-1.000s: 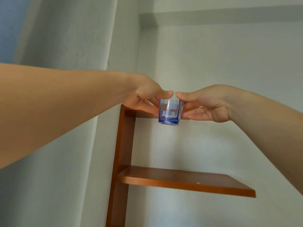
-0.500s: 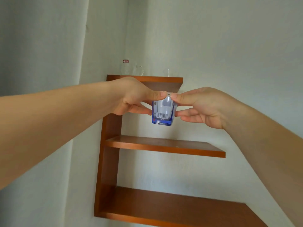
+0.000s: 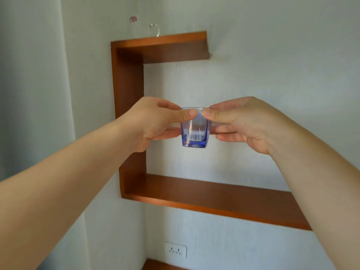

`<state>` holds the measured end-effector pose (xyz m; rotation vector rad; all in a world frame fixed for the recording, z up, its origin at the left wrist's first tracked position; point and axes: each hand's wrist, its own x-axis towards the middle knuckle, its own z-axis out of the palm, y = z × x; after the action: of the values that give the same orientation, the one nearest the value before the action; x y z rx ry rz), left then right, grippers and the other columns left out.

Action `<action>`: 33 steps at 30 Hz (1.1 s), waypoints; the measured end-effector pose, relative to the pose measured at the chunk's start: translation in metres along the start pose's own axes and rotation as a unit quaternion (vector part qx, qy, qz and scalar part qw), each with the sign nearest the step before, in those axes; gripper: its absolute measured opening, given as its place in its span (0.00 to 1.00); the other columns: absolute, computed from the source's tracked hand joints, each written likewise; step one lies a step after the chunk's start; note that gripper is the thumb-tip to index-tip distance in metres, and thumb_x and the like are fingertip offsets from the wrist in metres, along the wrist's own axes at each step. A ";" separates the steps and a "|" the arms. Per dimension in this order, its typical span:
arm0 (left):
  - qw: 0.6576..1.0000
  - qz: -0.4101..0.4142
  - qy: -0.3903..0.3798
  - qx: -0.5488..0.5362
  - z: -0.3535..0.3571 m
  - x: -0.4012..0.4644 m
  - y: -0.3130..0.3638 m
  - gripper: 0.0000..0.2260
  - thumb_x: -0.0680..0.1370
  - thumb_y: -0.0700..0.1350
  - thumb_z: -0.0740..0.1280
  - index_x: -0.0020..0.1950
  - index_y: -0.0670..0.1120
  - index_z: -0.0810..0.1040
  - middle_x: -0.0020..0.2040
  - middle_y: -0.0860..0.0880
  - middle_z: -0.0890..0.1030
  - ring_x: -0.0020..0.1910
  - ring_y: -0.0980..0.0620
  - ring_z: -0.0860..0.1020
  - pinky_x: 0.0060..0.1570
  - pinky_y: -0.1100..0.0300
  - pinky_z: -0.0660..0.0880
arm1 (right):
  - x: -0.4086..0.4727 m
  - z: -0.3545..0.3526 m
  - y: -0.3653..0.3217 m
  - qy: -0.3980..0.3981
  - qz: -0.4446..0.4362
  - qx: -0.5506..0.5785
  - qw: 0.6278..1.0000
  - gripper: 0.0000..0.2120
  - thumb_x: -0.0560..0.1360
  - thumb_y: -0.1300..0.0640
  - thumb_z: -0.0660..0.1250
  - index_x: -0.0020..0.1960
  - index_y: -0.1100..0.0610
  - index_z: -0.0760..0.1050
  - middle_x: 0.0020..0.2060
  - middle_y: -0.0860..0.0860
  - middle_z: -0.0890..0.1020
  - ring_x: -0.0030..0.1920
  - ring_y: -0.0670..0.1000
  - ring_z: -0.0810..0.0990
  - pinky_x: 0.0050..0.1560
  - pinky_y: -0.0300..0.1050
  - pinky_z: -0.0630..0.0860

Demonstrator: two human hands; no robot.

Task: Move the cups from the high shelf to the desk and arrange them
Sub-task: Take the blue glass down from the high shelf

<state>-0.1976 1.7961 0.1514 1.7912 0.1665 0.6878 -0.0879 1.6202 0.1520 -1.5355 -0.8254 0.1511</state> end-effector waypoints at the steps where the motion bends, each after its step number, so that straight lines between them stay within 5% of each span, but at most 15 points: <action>1: 1.000 -0.005 0.006 0.005 0.004 -0.003 -0.007 0.25 0.64 0.52 0.82 0.57 0.43 0.83 0.49 0.45 0.89 0.44 0.50 0.89 0.39 0.62 0.83 | -0.002 0.000 0.009 -0.003 0.001 0.004 1.000 0.23 0.68 0.53 0.81 0.59 0.57 0.80 0.47 0.53 0.89 0.44 0.51 0.90 0.36 0.40 0.83; 10: 0.998 -0.036 0.035 0.035 0.014 -0.028 -0.086 0.21 0.69 0.54 0.81 0.58 0.47 0.84 0.48 0.51 0.89 0.46 0.51 0.88 0.45 0.55 0.86 | -0.018 0.021 0.089 -0.013 0.025 0.035 0.999 0.29 0.57 0.47 0.81 0.57 0.52 0.83 0.46 0.46 0.89 0.45 0.45 0.89 0.35 0.38 0.82; 19: 1.000 -0.006 -0.008 -0.004 -0.017 -0.032 -0.178 0.19 0.66 0.52 0.80 0.55 0.49 0.86 0.48 0.52 0.89 0.47 0.51 0.88 0.39 0.61 0.83 | -0.025 0.069 0.164 -0.021 0.044 0.024 0.999 0.12 0.71 0.52 0.79 0.55 0.47 0.86 0.50 0.40 0.88 0.49 0.41 0.87 0.38 0.37 0.82; 26: 0.999 0.001 -0.029 -0.022 -0.033 -0.042 -0.258 0.16 0.65 0.52 0.80 0.52 0.56 0.87 0.50 0.57 0.89 0.47 0.56 0.88 0.42 0.65 0.81 | -0.044 0.110 0.220 -0.014 0.055 0.006 0.998 0.15 0.73 0.54 0.77 0.58 0.41 0.84 0.53 0.38 0.87 0.54 0.41 0.86 0.43 0.39 0.81; 33: 0.999 -0.030 -0.026 -0.005 -0.037 -0.067 -0.329 0.25 0.66 0.53 0.80 0.63 0.57 0.85 0.57 0.58 0.88 0.55 0.50 0.87 0.53 0.45 0.85 | -0.074 0.143 0.274 0.023 0.080 0.048 0.995 0.21 0.68 0.53 0.78 0.59 0.44 0.84 0.54 0.39 0.87 0.52 0.44 0.87 0.39 0.35 0.81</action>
<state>-0.1976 1.9082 -0.1672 1.7844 0.1812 0.5986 -0.1109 1.7177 -0.1493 -1.5090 -0.6500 0.2690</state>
